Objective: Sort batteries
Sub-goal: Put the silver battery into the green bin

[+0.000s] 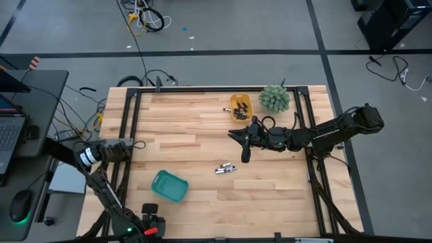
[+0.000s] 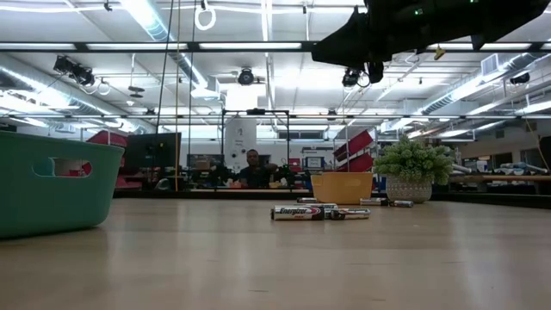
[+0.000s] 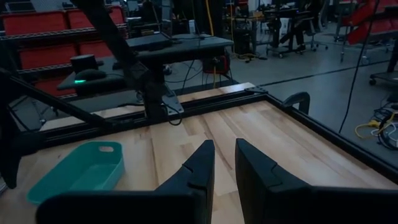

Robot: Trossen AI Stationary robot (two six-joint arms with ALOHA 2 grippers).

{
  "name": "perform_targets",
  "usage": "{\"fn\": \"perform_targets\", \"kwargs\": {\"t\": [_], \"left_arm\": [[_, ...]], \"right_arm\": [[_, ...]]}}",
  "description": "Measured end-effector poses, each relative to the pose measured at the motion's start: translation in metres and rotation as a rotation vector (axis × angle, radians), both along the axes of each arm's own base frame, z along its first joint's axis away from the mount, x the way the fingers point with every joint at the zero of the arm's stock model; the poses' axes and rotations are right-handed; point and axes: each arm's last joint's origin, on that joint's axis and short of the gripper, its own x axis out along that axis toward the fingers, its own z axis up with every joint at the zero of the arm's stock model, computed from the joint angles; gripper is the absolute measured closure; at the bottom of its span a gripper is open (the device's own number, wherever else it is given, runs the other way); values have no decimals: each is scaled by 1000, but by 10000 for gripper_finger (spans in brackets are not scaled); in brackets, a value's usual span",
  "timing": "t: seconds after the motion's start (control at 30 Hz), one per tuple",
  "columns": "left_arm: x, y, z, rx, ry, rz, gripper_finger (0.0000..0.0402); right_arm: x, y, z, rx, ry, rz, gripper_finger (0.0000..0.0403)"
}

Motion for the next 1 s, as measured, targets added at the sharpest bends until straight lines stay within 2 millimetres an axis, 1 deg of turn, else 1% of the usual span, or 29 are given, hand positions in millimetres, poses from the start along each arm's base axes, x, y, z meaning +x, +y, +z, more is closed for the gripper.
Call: {"fn": "perform_targets", "kwargs": {"t": [0.2, 0.33, 0.43, 0.6, 0.67, 0.87, 1.0], "left_arm": [[-1, -4, -12, 16, 22, -10, 222], [-5, -8, -15, 27, 20, -25, 242], [-7, -7, -16, 43, 22, -4, 277], [-8, -6, -17, 55, 25, 2, 364], [-7, -5, -17, 58, 27, 10, 387], [-8, -4, -14, 52, 28, 7, 389], [-11, 3, -4, 60, 53, 12, 393]], "right_arm": [[0, 0, 0, 0, 0, 0, 352], [0, 0, 0, 0, 0, 0, 352], [0, 0, 0, 0, 0, 0, 352], [0, 0, 0, -5, 5, 1, 352], [0, 0, -1, -15, 9, 2, 352], [0, 0, -1, -18, 11, 2, 352], [0, 0, -1, -19, 12, 2, 352]]}}
